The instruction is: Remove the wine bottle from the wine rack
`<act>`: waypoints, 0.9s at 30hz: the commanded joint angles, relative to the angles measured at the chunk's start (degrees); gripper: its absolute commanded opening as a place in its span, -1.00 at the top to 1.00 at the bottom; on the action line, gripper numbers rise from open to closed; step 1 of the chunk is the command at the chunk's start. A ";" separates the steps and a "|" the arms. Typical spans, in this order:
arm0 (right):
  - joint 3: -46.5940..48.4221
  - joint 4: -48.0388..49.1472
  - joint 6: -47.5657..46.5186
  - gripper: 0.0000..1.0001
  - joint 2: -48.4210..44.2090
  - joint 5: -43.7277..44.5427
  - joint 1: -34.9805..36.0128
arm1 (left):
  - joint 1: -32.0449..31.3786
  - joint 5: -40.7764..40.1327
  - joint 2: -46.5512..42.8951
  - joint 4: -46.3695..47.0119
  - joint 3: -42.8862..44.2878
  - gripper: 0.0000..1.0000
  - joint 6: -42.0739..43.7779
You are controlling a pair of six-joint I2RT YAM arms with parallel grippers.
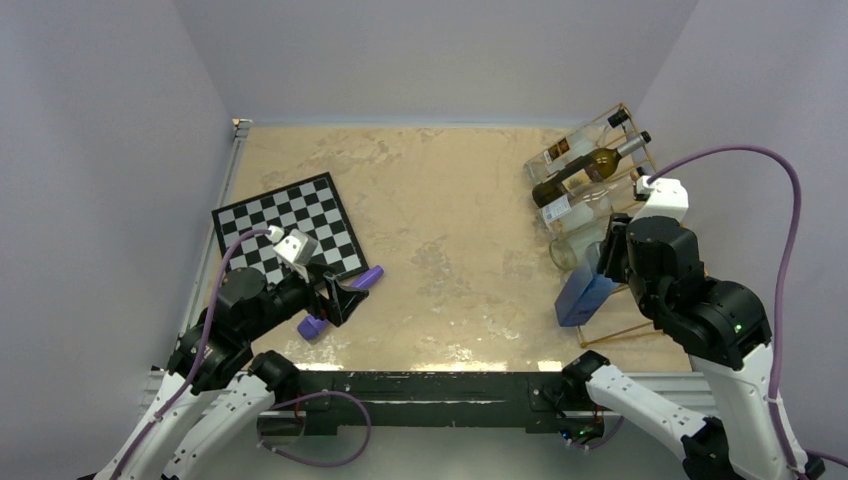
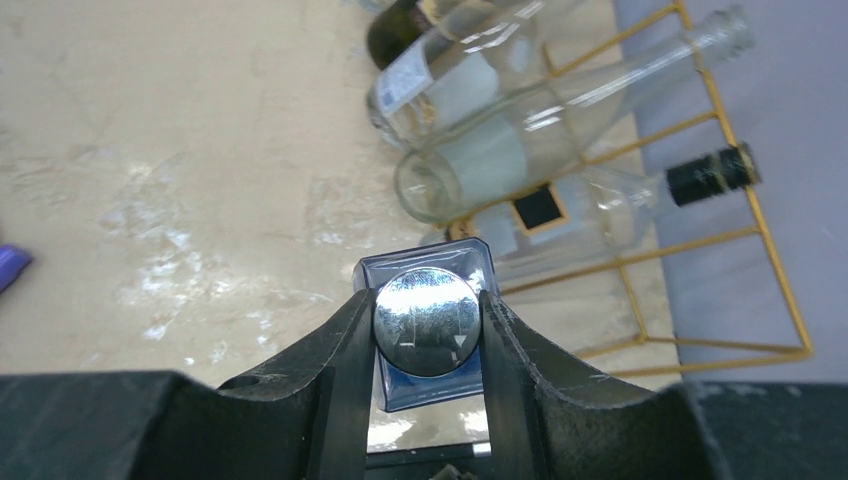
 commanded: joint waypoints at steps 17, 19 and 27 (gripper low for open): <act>4.43 33.89 -0.44 1.00 19.04 -6.09 21.26 | -0.30 -3.03 -1.00 0.51 1.02 -0.99 -0.13; 6.15 35.03 -0.61 1.00 22.24 -5.79 22.44 | -0.30 -3.66 -1.31 0.35 0.97 -0.99 -0.22; 6.35 37.06 0.29 1.00 26.60 -6.64 24.01 | -0.30 -4.08 -0.73 -0.25 1.36 -0.99 0.04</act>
